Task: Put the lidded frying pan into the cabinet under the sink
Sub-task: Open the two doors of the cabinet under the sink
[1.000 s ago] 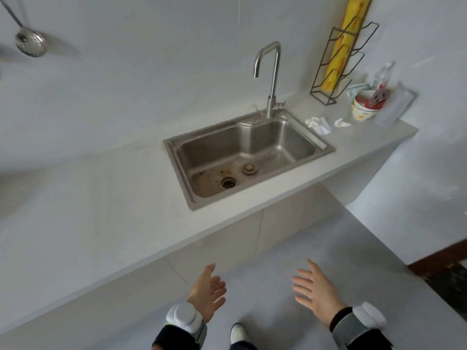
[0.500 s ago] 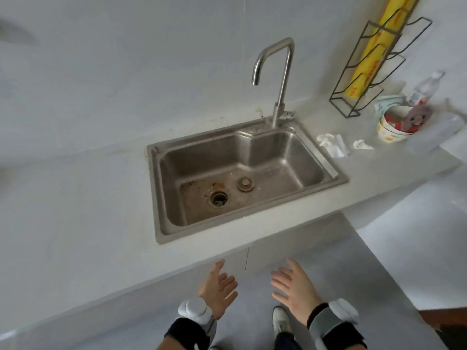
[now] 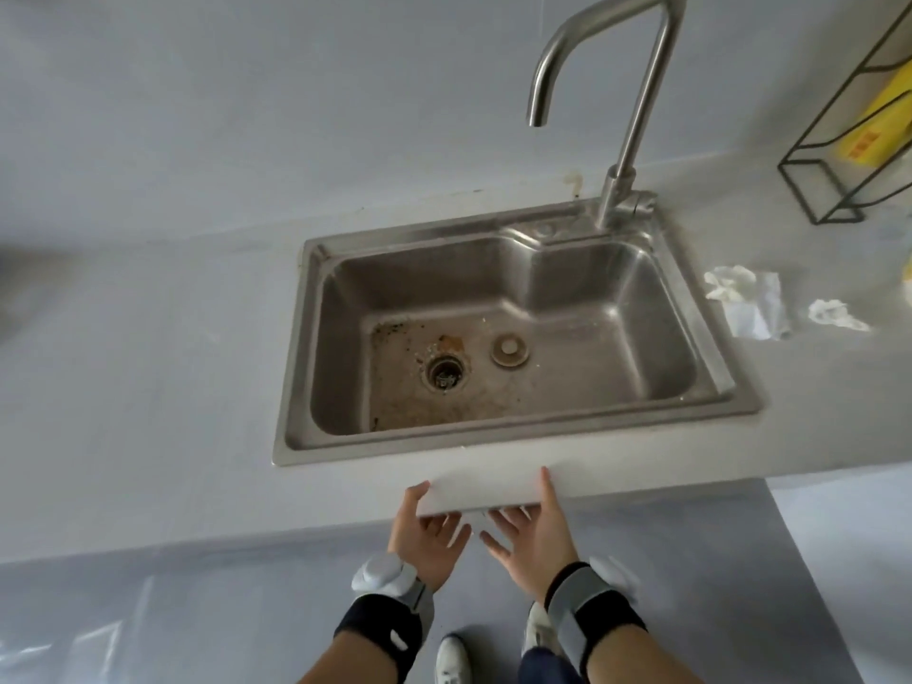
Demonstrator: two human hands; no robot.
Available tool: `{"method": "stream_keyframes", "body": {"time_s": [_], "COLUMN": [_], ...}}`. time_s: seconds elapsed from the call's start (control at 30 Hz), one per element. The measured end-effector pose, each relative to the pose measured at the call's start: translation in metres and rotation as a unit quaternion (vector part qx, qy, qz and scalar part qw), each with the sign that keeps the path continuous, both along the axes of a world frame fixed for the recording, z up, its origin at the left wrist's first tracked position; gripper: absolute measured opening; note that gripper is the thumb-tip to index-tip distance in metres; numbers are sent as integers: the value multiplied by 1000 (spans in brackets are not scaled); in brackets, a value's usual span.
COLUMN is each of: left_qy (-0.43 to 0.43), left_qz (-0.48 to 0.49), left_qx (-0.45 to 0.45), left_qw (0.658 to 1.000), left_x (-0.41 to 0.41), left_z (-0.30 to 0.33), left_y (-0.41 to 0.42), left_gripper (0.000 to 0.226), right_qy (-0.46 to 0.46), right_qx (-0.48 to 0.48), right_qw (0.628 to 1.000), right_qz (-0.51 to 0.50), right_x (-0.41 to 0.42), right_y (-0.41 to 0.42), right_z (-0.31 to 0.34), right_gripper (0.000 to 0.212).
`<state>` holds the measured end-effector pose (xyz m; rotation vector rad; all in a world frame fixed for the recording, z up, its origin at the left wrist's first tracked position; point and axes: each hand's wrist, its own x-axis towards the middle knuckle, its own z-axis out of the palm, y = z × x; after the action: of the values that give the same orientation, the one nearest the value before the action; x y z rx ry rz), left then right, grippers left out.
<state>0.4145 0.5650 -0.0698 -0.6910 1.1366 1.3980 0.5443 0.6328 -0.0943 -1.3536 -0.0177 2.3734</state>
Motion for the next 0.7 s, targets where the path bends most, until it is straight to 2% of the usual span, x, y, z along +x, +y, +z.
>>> {"method": "stream_keyframes", "body": {"time_s": [0.27,0.33,0.4,0.5,0.7], "left_qy": [16,23,27,31,46], "left_qz": [-9,-26,-52,-88,-102], "left_qx": [-6,-10,-11,-13,-24], "left_qw": [1000,999,998,996,993], "left_x": [0,3,7,14,24], "left_z": [-8,-9,-7,-9,-25], "left_y": [-1,-7,-15,-34,-73], "left_gripper": [45,39,24,16,29], "right_qy": [-33,-42,-44,-49,-89], "right_qx": [6,5,9,11,27], "right_qw": [999,999,999,998,995], "right_qz": [15,26,31,28,26], "right_x": [2,7,14,22,38], "right_y": [-4,-10,-18,-34,-61], "right_z": [-2,1,5,8,3], "right_gripper": [84,84,80,68,48]}}
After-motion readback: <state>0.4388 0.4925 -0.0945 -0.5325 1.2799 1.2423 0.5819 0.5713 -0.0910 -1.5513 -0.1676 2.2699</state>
